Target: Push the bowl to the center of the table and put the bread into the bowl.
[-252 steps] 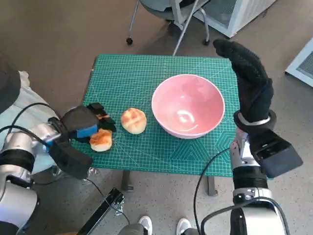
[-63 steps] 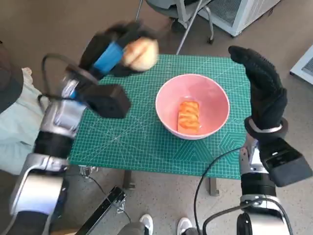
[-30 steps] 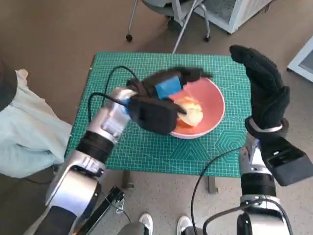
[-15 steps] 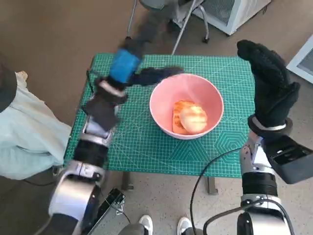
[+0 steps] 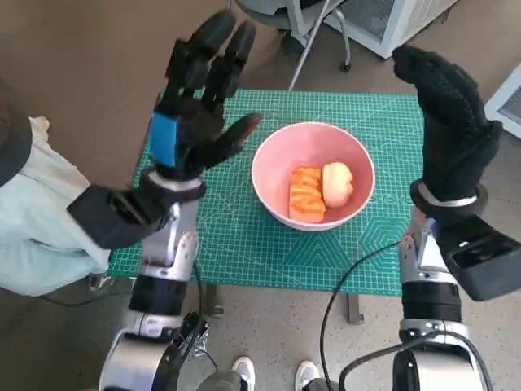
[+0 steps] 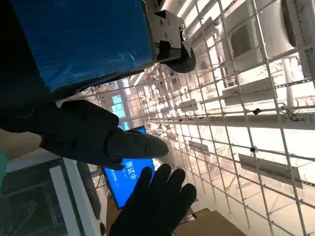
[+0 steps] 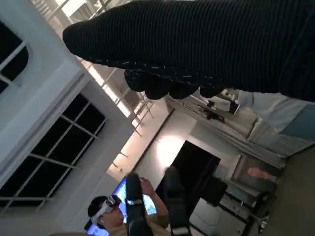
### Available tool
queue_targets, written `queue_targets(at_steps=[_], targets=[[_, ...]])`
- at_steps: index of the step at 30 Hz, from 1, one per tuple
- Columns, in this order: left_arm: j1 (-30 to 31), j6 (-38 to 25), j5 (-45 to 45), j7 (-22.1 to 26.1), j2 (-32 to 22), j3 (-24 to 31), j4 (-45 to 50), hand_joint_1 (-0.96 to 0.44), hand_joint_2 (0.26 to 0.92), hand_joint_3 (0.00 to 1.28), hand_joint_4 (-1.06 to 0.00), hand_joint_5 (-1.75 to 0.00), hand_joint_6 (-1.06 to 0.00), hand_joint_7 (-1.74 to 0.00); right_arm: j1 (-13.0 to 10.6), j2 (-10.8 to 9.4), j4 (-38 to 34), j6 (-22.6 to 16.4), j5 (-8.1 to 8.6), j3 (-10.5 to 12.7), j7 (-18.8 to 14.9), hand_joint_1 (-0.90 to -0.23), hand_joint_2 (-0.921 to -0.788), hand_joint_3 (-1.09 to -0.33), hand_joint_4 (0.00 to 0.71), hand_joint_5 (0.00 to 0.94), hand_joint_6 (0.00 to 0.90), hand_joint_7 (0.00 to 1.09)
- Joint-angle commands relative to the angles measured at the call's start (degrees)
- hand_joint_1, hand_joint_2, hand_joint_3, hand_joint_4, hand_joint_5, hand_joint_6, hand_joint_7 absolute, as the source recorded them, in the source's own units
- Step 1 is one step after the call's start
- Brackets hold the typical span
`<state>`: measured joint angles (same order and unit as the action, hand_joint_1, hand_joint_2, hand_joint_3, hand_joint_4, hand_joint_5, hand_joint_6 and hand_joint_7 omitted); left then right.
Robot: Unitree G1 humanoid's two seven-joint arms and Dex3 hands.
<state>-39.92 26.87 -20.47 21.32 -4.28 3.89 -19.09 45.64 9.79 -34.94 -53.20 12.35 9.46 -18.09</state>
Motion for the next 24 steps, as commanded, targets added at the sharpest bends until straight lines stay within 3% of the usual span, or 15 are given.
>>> queue_targets(at_steps=[1,8,19,24], targets=[[0.76,0.49,1.37,-0.02,-0.34,0.56,2.36,-0.49,0.921,0.25,-0.24,0.0,-0.03,-0.61,0.45,-0.14,0.21,0.9,-1.6,-0.58,0.84,-0.483,-0.921,-0.724,0.334,0.0,0.031,0.76],[1.62,0.2,1.71,-0.57,0.27,0.83,4.18,-0.51,0.921,0.25,-0.24,0.0,-0.07,-0.5,0.84,0.25,0.34,0.35,-3.1,-1.18,1.14,-0.503,-0.921,-0.72,0.328,0.001,0.024,0.75],[1.81,-0.08,1.65,0.35,0.11,1.26,4.85,-0.52,0.921,0.25,-0.24,0.0,-0.12,-0.46,0.78,0.57,0.49,1.29,-3.85,-1.62,1.11,-0.512,-0.921,-0.729,0.307,0.0,0.012,0.75],[1.46,-0.63,1.5,0.08,0.44,1.59,4.3,-0.51,0.921,0.25,-0.26,-0.01,-0.14,-0.46,0.33,0.26,1.53,2.27,-3.38,-1.8,1.06,-0.514,-0.921,-0.73,0.307,0.001,0.011,0.75]])
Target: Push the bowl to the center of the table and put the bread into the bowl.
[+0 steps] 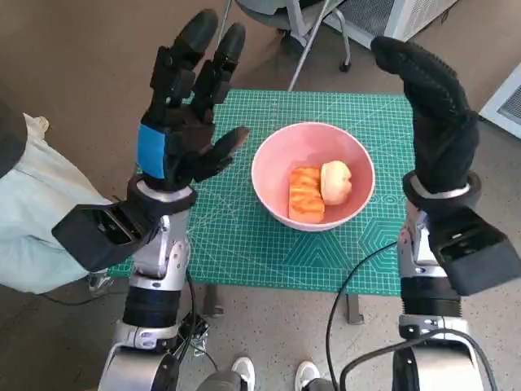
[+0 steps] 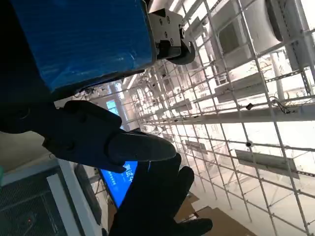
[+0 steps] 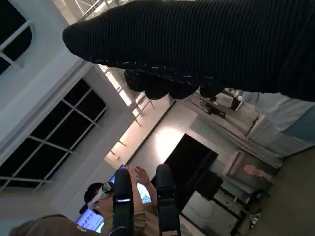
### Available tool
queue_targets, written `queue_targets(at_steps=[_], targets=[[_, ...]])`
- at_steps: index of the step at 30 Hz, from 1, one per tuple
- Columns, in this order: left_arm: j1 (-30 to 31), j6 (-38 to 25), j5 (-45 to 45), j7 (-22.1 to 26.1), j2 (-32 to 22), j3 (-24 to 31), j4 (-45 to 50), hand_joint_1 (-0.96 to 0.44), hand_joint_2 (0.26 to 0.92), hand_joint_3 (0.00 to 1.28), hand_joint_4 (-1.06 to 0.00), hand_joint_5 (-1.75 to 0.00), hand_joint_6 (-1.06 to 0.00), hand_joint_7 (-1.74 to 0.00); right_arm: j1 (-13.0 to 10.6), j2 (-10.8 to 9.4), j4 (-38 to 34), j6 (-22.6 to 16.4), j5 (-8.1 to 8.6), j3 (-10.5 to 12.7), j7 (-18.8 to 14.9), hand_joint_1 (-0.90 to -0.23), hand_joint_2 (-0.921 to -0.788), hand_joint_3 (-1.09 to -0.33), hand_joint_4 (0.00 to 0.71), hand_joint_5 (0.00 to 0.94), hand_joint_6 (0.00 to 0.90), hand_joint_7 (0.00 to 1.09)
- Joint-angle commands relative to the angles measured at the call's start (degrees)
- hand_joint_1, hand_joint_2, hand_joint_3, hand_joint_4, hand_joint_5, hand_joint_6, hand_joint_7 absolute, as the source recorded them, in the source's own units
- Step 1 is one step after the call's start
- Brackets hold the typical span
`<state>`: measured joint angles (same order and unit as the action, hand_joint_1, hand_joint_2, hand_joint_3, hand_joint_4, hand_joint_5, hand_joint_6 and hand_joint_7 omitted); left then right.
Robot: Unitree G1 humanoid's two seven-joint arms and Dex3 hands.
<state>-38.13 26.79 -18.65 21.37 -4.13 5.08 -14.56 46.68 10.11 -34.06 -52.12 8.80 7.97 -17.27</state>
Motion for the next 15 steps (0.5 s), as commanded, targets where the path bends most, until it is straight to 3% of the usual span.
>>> queue_targets(at_steps=[1,15], targets=[[-0.37,-0.59,-0.26,-0.02,0.33,0.43,-0.29,-0.5,0.921,0.25,-0.26,-0.01,-0.14,-0.45,-0.76,-0.11,0.78,1.33,0.25,-0.33,0.22,-0.516,-0.921,-0.728,0.307,0.001,0.011,0.75],[-0.7,-3.33,1.25,-1.36,0.26,0.06,0.8,-0.49,0.921,0.25,-0.27,-0.01,-0.18,-0.48,-1.65,-0.4,1.44,3.44,1.54,-0.27,-0.31,-0.541,-0.921,-0.723,0.315,0.005,0.031,0.75]])
